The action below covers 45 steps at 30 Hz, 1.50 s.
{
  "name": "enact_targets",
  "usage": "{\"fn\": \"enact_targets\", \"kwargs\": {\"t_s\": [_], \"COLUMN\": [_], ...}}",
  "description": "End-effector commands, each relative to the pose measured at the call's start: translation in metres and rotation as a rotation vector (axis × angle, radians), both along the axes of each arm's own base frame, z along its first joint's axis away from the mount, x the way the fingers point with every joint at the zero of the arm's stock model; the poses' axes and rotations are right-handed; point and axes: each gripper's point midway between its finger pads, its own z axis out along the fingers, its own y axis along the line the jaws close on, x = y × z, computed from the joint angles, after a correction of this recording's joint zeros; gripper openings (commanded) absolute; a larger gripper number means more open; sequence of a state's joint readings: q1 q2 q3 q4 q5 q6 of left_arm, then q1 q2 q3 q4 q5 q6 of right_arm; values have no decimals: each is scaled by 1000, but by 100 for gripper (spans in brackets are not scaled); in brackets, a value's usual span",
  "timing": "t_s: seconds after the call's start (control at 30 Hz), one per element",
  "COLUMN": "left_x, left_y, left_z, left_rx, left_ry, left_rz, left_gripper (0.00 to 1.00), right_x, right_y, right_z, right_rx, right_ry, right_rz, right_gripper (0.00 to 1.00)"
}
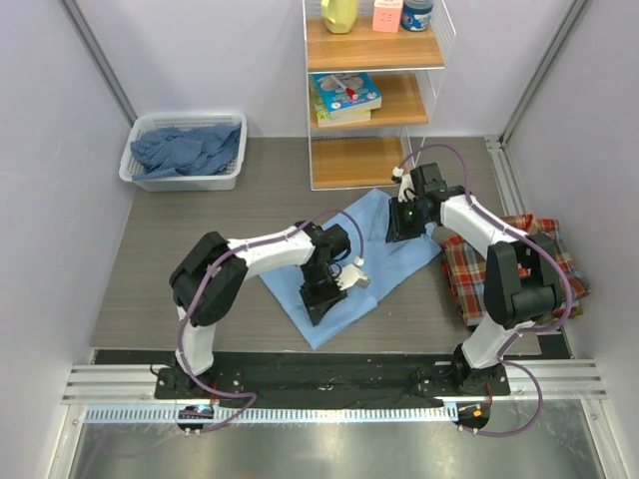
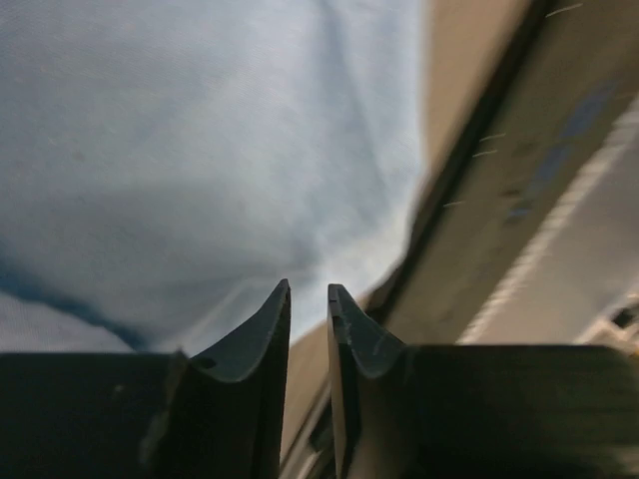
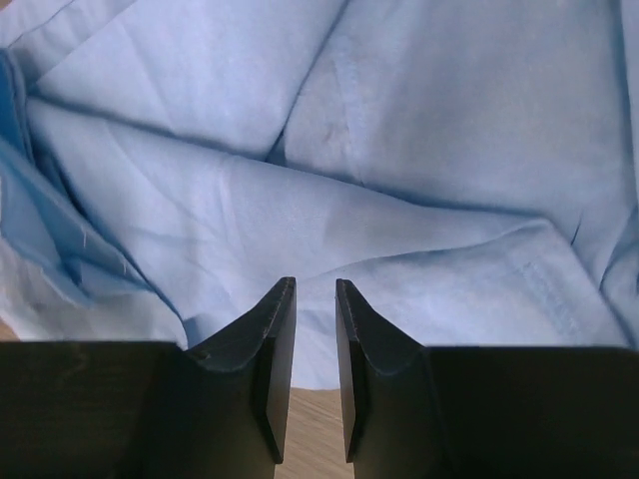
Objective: Fold and stack the long sleeve shirts
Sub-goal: Fold the shirt
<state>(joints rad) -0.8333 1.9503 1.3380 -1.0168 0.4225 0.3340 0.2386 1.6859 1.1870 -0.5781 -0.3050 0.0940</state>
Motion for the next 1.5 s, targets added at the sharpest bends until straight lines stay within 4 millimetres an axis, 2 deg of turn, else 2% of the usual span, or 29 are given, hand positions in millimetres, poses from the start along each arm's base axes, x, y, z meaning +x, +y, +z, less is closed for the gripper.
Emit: {"fn": "enact_targets", "kwargs": {"t_s": [0.0, 0.03, 0.07, 0.1, 0.13, 0.2, 0.27, 0.33, 0.4, 0.43, 0.47, 0.53, 0.63, 0.7, 0.73, 0.9, 0.93, 1.0, 1.07, 1.1, 1.17, 1.2, 1.23, 1.27, 1.3, 1.33, 1.4, 1.43, 1.47], "left_x": [7, 17, 28, 51, 61, 87, 101, 113, 121, 129, 135, 145, 159, 166, 166, 155, 152, 149, 143, 142, 137, 136, 136, 134, 134, 134, 134, 134, 134], "left_y": [-54, -51, -47, -36, -30, -10, 4, 25, 39, 53, 60, 78, 96, 104, 107, 119, 121, 127, 129, 132, 133, 135, 137, 138, 139, 140, 142, 143, 145], "left_z": [96, 116, 124, 131, 141, 150, 161, 165, 183, 181, 202, 210, 234, 244, 248, 269, 273, 275, 279, 277, 278, 276, 273, 272, 271, 268, 264, 260, 253], "left_rx": [-407, -459, -491, -518, -536, -563, -591, -603, -638, -613, -659, -650, -651, -642, -632, -591, -599, -598, -604, -597, -599, -593, -584, -581, -579, -572, -561, -554, -541], "left_ry": [115, 73, 43, 7, -16, -48, -80, -115, -215, -273, -367, -477, -622, -666, -677, -656, -659, -663, -670, -668, -668, -670, -669, -671, -672, -670, -663, -656, -642], "left_rz": [171, 213, 239, 305, 341, 434, 503, 583, 621, 669, 686, 738, 873, 938, 945, 906, 907, 925, 921, 932, 937, 942, 951, 953, 959, 964, 984, 992, 1002], "left_gripper": [25, 27, 30, 31, 33, 39, 48, 51, 67, 81, 100, 100, 100, 100, 100, 100, 100, 100, 100, 100, 100, 100, 100, 100, 100, 100, 100, 100, 100], "right_x": [-10, -11, -11, -10, -11, -8, -3, 3, 10, 10, 13, 19, 19, 21, 19, 19, 14, 5, -21, -27, -57, -70, -90, -102, -111, -122, -131, -135, -126], "right_y": [-9, -7, -3, 1, 5, 14, 18, 16, 16, 15, 17, 29, 56, 70, 84, 115, 119, 135, 150, 159, 174, 191, 194, 197, 211, 208, 221, 217, 216], "right_z": [-6, -11, -14, -16, -24, -28, -29, -24, -10, -4, 6, 25, 33, 20, 16, -18, -37, -47, -66, -67, -75, -69, -70, -77, -72, -72, -68, -67, -68], "right_rx": [-63, -53, -43, -24, -22, -42, -79, -99, -109, -112, -102, -83, -60, -78, -83, -130, -140, -110, -80, -62, -8, 13, 24, 29, 28, 15, 7, -20, -71], "right_ry": [-3, 13, 18, 21, 39, 11, -24, -55, -93, -93, -111, -151, -180, -162, -170, -139, -95, -50, 38, 51, 115, 117, 178, 191, 172, 208, 149, 157, 119], "right_rz": [70, 75, 87, 97, 105, 151, 173, 171, 180, 176, 177, 179, 201, 192, 213, 270, 294, 363, 485, 533, 689, 772, 839, 944, 1027, 1077, 1266, 1311, 1347], "right_gripper": [28, 29, 29, 29, 30, 31, 32, 34, 38, 41, 43, 55, 69, 70, 70, 72, 72, 72, 71, 69, 69, 69, 68, 68, 67, 66, 66, 65, 65]}}
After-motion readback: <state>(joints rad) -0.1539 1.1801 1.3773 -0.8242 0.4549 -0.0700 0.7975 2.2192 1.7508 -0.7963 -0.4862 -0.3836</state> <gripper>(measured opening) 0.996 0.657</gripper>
